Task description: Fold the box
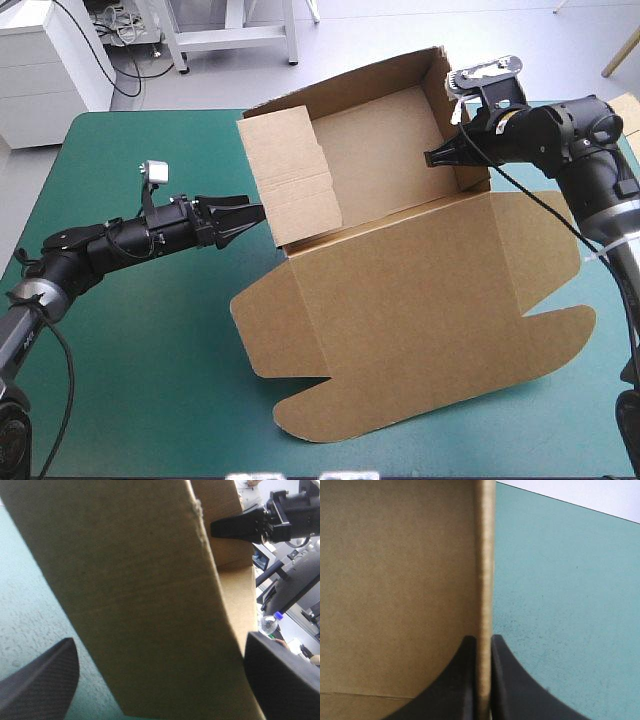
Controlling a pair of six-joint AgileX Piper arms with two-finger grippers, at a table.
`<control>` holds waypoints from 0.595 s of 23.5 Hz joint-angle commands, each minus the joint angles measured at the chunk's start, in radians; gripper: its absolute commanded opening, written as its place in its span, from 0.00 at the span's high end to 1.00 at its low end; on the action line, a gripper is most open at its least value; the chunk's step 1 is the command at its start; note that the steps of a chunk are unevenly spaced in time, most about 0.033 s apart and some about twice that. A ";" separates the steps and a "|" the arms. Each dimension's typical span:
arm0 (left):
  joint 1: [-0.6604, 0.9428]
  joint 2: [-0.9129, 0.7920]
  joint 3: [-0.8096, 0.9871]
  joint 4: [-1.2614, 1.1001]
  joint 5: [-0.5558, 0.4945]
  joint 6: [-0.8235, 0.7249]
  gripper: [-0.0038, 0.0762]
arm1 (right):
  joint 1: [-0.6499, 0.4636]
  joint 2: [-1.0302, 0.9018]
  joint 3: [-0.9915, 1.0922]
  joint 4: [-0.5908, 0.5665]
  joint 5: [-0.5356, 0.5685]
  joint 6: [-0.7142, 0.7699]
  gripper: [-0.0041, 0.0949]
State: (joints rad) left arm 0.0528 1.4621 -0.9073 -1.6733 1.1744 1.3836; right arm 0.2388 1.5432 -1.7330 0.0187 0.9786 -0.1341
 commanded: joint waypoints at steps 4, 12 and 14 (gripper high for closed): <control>-0.056 -0.037 -0.085 -0.144 0.054 -0.020 0.15 | 0.010 -0.041 -0.033 -0.008 -0.084 0.026 0.97; -0.201 -0.037 -0.341 0.269 -0.341 -0.391 0.15 | 0.010 -0.041 -0.033 -0.012 -0.124 0.058 0.97; -0.248 -0.037 -0.390 0.414 -0.427 -0.515 0.16 | 0.010 -0.041 -0.033 -0.019 -0.132 0.065 0.97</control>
State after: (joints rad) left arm -0.1408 1.4621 -1.2106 -1.3699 0.8389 1.0102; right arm 0.2473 1.5432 -1.7330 0.0000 0.9353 -0.0857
